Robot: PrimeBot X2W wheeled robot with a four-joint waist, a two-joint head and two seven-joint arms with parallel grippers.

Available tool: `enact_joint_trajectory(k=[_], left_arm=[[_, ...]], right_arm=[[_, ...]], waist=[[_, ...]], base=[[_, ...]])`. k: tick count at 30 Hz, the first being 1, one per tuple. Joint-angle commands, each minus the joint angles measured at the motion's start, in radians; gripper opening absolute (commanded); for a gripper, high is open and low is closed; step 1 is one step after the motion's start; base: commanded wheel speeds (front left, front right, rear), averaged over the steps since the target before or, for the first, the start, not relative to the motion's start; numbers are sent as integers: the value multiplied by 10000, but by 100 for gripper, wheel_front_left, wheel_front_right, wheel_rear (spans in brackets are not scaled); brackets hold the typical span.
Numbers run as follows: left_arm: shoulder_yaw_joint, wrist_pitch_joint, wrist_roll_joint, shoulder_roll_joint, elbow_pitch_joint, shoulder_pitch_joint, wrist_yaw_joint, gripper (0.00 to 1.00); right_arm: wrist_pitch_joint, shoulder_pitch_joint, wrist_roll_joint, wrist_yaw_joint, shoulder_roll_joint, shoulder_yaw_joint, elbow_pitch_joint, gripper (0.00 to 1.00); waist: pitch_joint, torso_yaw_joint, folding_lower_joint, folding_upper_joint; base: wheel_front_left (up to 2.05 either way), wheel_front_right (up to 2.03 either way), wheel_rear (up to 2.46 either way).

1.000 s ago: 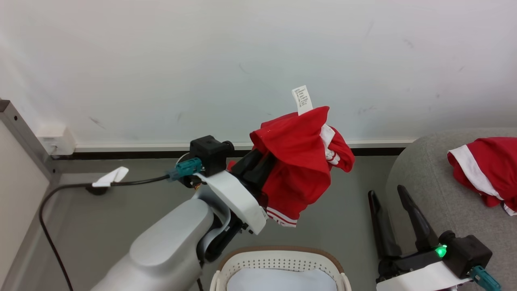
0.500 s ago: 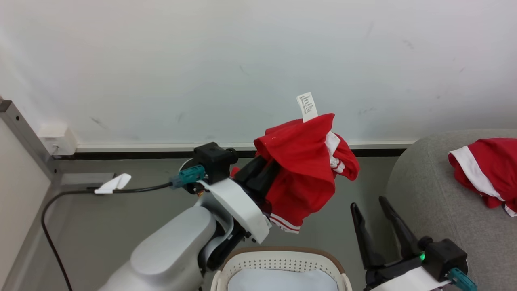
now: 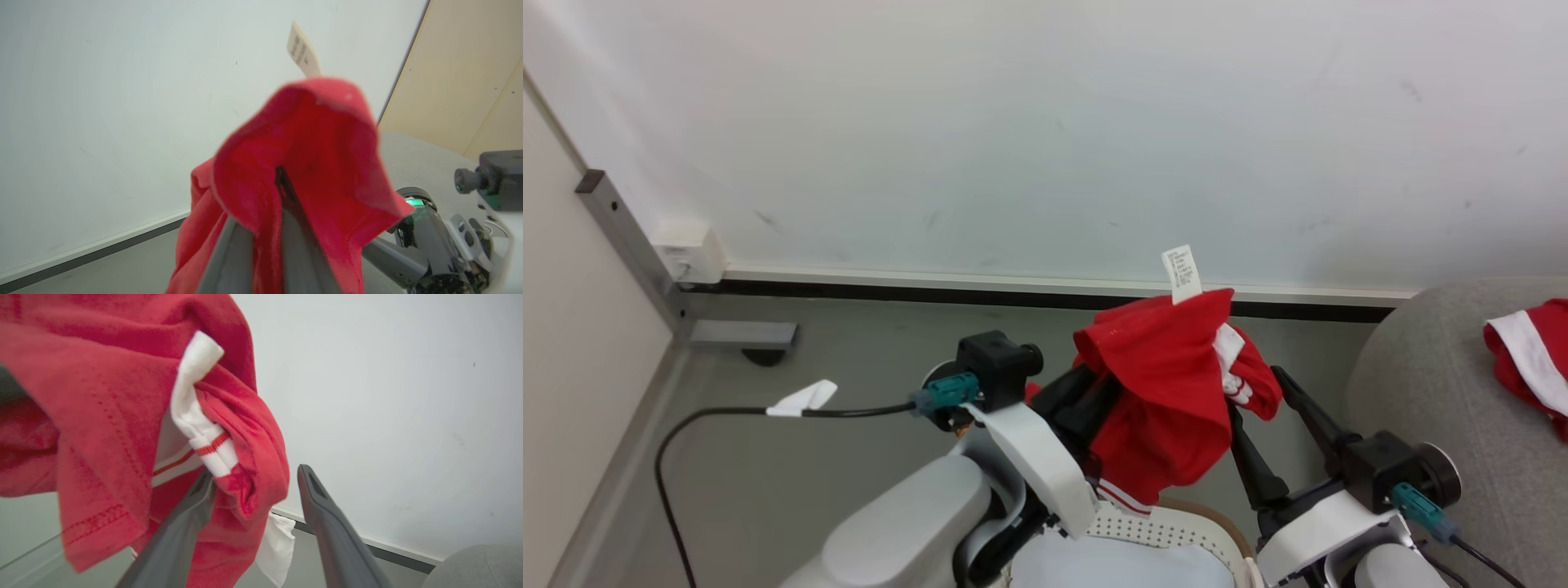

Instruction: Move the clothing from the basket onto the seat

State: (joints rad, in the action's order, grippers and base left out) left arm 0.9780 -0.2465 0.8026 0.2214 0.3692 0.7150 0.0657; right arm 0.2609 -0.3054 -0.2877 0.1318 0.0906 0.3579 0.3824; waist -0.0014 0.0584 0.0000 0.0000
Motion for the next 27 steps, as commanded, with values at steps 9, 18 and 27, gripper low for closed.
enact_joint_trajectory(k=[9,18,27], left_arm=[[484,20,-86,-430,289,-250,243,0],[591,-3,69,-545,613,-213,335,0],[535,-51,96,-490,752,-220,313,0]], right_arm=[[-162,-1369,-43,-22,455,1171,1574,100],[-35,-1897,-673,-24,356,1884,2266,0],[34,-1989,-1172,-23,390,2158,2406,0]], waist=[[-81,739,0,0],[-164,1115,0,0],[-203,1052,0,0]], base=[[0,0,0],[0,0,0],[0,0,0]])
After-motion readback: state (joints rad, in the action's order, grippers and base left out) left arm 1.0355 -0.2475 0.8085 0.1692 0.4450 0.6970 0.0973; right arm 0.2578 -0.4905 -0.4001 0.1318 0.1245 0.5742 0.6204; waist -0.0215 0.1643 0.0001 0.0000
